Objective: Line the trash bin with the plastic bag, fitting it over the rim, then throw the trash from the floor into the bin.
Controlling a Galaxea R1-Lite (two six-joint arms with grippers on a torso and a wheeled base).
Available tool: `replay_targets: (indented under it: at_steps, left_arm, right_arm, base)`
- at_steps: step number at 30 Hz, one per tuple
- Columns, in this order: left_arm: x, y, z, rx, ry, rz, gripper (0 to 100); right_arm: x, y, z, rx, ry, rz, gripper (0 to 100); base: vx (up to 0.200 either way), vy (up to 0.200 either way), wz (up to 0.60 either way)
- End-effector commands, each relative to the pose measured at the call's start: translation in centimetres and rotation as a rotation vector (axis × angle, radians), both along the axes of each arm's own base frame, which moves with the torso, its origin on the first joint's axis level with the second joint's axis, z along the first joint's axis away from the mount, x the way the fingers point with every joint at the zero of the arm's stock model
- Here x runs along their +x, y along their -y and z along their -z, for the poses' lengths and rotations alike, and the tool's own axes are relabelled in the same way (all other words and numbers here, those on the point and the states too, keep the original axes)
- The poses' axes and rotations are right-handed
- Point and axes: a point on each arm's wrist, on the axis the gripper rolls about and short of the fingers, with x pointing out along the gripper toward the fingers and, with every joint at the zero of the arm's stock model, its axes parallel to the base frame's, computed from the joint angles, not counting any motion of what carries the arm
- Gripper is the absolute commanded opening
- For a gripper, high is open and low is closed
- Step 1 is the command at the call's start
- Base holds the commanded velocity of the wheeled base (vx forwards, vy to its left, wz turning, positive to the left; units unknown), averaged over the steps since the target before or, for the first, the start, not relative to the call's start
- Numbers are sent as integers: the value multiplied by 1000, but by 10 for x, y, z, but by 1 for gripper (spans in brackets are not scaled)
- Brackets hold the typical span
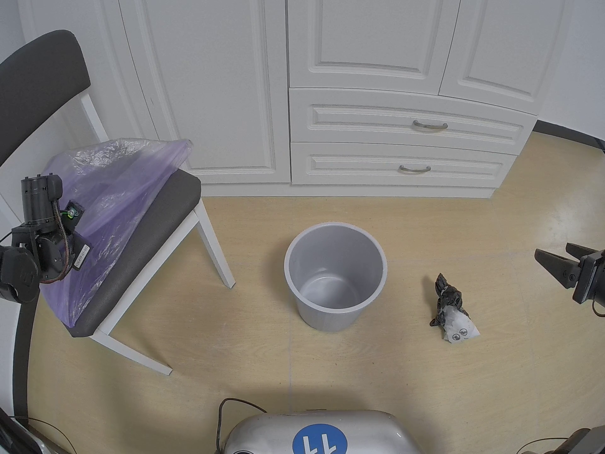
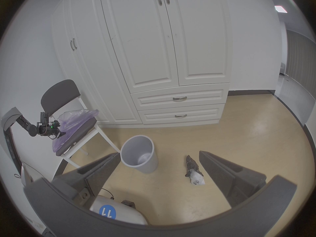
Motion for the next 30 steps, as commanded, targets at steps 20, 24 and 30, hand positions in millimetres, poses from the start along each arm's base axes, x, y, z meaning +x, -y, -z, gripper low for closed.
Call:
replay_targets:
  at_steps: [20, 24, 30]
  left_arm:
    - [-54, 46, -8, -287, 295, 133, 0]
    - [-65, 80, -16, -493, 349, 301, 0]
    - [-70, 114, -35, -721, 430, 406, 0]
  right_arm:
    - [-1, 0, -2, -3, 13, -14, 100]
    - [0, 0, 0, -36, 6, -19, 100]
    - [3, -2, 1, -58, -2, -31, 100]
  base:
    - [0, 0, 0]
    - [0, 0, 0]
    - [0, 0, 0]
